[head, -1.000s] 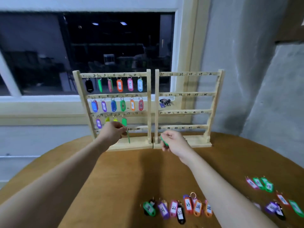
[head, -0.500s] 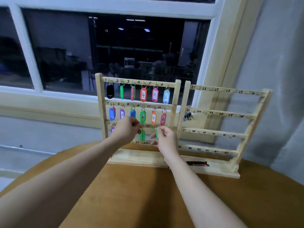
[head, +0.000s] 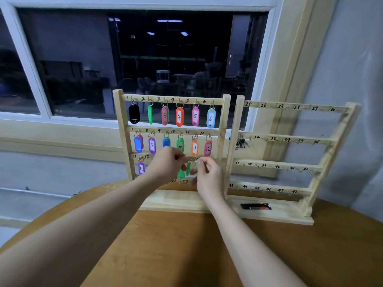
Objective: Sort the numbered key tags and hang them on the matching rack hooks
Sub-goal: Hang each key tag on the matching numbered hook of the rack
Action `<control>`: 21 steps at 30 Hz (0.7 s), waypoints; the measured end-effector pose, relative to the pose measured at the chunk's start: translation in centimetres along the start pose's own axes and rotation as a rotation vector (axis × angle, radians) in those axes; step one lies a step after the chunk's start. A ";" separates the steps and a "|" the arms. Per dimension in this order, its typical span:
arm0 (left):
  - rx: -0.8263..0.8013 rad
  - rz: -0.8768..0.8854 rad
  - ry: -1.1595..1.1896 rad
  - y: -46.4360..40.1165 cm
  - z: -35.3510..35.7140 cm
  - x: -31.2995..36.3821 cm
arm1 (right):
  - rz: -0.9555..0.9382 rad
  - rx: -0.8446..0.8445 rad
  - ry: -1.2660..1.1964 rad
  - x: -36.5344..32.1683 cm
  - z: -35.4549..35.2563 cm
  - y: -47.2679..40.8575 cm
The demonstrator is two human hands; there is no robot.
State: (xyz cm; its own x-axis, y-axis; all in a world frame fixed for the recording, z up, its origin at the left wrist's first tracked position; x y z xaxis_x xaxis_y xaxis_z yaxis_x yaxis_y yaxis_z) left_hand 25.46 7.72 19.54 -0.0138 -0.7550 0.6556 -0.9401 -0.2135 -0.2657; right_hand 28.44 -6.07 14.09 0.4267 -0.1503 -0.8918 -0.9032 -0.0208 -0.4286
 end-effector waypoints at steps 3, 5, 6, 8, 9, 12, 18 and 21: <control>0.012 -0.006 -0.023 0.0 0.0 -0.3 | 0.008 -0.045 0.048 0.5 0.4 0.0; 0.014 -0.016 -0.028 0.0 0.1 -0.5 | 0.018 -0.073 0.086 1.1 0.8 0.1; 0.011 -0.017 -0.027 0.0 0.1 -0.6 | 0.022 -0.079 0.095 1.4 0.9 0.2; 0.005 -0.010 -0.022 -0.1 0.3 -0.6 | 0.024 -0.089 0.093 1.7 1.0 0.5; 0.003 -0.006 -0.018 -0.1 0.4 -0.5 | 0.028 -0.095 0.085 1.7 0.9 0.6; 0.023 0.006 -0.015 -0.5 0.8 -0.4 | 0.058 -0.116 0.069 1.6 0.7 0.9; 0.069 -0.041 -0.063 -1.4 1.2 -0.5 | 0.150 -0.183 0.065 2.2 0.4 1.1; 0.070 -0.040 -0.146 -1.3 1.2 -0.5 | 0.179 -0.198 0.085 2.8 0.0 1.6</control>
State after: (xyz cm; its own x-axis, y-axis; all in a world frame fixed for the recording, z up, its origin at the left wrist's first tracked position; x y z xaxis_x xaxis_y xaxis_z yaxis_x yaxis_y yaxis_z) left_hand 27.14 7.65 18.67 0.0777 -0.8259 0.5585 -0.9126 -0.2844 -0.2936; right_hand 28.20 -6.50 10.96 0.2614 -0.2515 -0.9319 -0.9590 -0.1776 -0.2211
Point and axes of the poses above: each hand's wrist, its own y-axis away from the middle knuckle, its own z-axis out of the palm, x = y × z, the point moved 4 cm from there along -y, towards the middle knuckle, and after that the axes turned 4 degrees about -z, right-handed, at the moved point
